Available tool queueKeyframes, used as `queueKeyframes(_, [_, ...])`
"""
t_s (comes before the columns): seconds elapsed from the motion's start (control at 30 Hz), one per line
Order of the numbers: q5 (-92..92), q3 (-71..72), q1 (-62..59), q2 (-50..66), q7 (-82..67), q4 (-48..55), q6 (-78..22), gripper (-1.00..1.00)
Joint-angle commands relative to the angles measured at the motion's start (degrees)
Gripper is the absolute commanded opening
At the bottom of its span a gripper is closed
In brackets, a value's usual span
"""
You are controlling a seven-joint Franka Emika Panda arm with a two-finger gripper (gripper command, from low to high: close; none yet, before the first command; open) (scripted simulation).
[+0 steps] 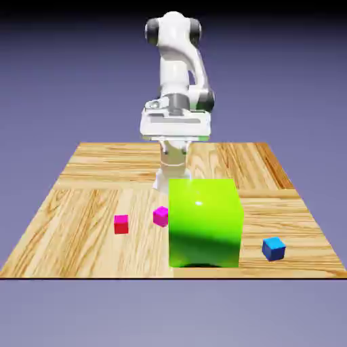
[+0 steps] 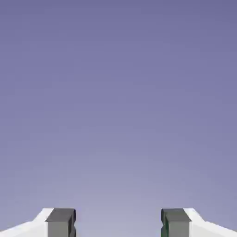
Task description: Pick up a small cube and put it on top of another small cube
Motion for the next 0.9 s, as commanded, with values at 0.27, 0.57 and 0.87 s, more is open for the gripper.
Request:
queueKeyframes(0.27, [-5.54,-8.23,-3.86,18.69,-8.34,5.96,-16.6,0.0])
queueKeyframes(0.57, [-11.09,-16.46,-7.71,37.38,-16.67,11.91,-33.2,0.0])
queueKeyframes(0.87, [-10.45,-16.07,-10.28,49.95,-18.17,11.4,-23.19,-1.0])
